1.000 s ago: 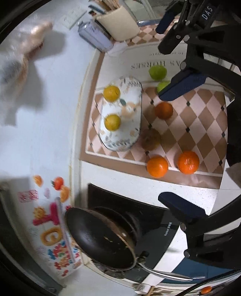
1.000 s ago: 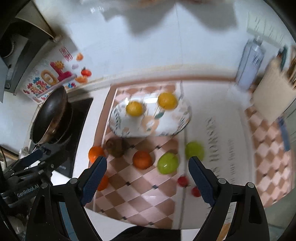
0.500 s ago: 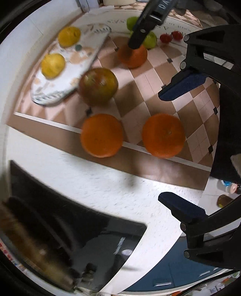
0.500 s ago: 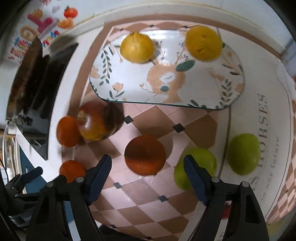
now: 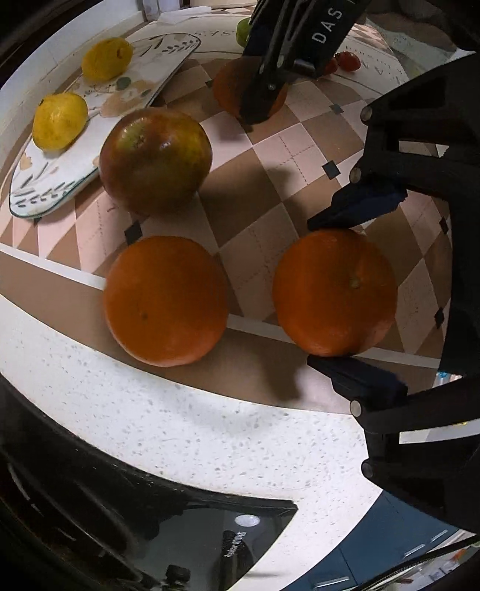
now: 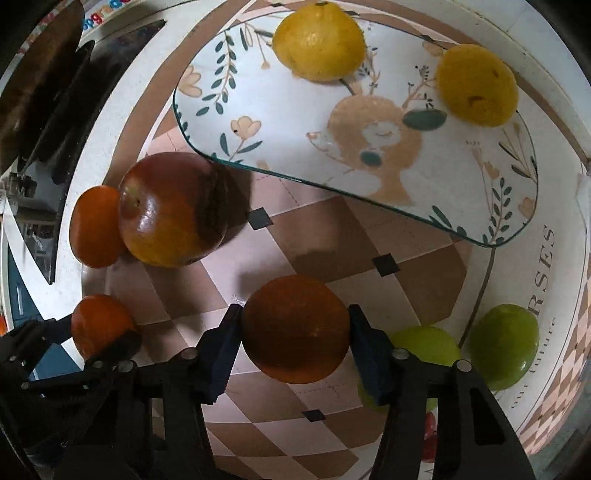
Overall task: Organize fruits
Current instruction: 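Grasp an orange with the left tool while the right tool grasps a dark orange fruit, then lower the orange onto the plate with the left tool while the right tool places its fruit beside it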
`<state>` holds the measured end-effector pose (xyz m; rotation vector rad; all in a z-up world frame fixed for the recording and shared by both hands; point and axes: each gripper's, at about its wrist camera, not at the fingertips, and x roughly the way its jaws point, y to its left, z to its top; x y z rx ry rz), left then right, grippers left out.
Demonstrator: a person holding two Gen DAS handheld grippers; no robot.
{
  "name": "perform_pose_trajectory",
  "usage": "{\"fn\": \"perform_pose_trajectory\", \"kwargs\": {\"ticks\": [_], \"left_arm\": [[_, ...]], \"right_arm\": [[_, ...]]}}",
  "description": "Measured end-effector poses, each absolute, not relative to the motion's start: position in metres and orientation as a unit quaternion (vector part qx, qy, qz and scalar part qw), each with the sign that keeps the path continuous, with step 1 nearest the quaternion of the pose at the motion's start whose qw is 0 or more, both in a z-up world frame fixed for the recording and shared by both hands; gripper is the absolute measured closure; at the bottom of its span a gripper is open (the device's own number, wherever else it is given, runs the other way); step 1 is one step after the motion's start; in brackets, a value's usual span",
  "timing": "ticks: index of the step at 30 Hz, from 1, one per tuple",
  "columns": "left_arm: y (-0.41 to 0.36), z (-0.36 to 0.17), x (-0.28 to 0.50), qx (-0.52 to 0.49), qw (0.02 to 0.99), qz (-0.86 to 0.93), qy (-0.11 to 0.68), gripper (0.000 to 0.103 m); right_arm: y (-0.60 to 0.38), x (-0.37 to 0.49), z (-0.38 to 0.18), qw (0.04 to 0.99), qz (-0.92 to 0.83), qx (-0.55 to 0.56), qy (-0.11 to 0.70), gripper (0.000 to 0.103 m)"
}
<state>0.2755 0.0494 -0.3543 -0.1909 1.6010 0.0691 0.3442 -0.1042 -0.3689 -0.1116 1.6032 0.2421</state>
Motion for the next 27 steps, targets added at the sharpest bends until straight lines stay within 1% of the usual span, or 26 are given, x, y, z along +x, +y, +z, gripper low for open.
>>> {"fn": "perform_pose_trajectory", "kwargs": {"ticks": [9,14,18,22,27], "left_arm": [[0.051,-0.349,0.265,-0.072,0.695,0.024,0.715,0.041],[0.042,-0.348,0.266,-0.051,0.701,0.019,0.711,0.04],[0.035,-0.346,0.271,-0.049,0.701,0.017,0.711,0.041],[0.031,-0.335,0.277,-0.05,0.706,0.006,0.706,0.041],[0.024,-0.28,0.297,-0.074,0.729,-0.032,0.679,0.041]], "right_arm": [[-0.112,0.296,-0.372,0.673,0.118,-0.012,0.73,0.044],[-0.127,0.294,-0.372,0.681,0.103,0.031,0.724,0.044],[-0.135,0.288,-0.368,0.687,0.097,0.028,0.72,0.045],[-0.137,0.285,-0.345,0.704,0.098,0.06,0.701,0.045],[-0.163,0.297,-0.287,0.741,0.099,0.111,0.654,0.045]]}}
